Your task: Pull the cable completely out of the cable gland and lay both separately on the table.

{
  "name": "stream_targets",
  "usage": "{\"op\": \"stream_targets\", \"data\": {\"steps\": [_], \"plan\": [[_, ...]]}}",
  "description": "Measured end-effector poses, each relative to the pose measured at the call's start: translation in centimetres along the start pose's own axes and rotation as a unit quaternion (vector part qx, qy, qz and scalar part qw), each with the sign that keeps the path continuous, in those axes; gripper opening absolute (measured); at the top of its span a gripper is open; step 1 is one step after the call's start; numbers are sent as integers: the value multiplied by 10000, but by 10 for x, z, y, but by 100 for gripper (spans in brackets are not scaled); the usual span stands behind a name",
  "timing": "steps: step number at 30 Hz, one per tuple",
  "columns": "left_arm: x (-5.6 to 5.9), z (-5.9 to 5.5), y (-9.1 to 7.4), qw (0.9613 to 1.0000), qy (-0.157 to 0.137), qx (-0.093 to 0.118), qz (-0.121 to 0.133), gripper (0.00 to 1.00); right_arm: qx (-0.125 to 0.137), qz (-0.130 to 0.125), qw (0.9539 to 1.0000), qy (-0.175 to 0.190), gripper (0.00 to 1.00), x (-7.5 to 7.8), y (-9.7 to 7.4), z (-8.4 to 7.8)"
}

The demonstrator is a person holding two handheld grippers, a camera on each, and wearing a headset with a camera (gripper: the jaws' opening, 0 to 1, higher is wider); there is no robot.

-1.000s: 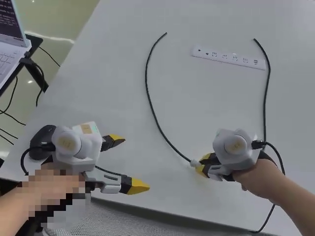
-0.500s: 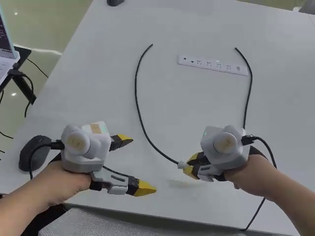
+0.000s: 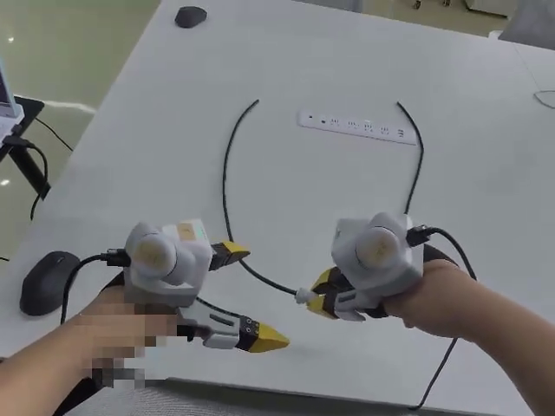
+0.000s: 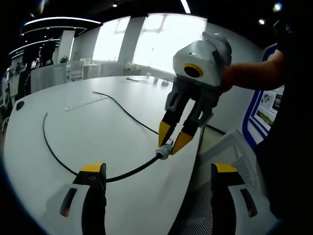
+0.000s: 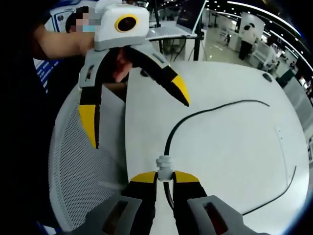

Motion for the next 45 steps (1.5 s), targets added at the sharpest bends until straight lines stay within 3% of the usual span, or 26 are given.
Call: {"op": "stream_targets", "data": {"steps": [19, 31, 45], "plan": [[7, 5, 13, 9992, 190, -97, -353, 73, -36, 325, 9974, -647, 6, -14, -17, 13], [7, 16, 24, 9979, 318, 147, -548, 47, 25, 344, 9965, -764, 6, -9, -20, 12], [9, 16, 35, 9961, 320, 108, -809, 24, 39, 430, 9946, -943, 6, -6, -18, 10]]}}
Point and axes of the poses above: the centre of the closed fingertips' face, and the gripper's own axes: y roughly forward along the fingers, x roughly to its right, z roughly out of its top, the point moved 3 cm from there along -y, roughly backward along the fingers, and after that the axes turned 4 degrees about -z, right-handed, at the moved point
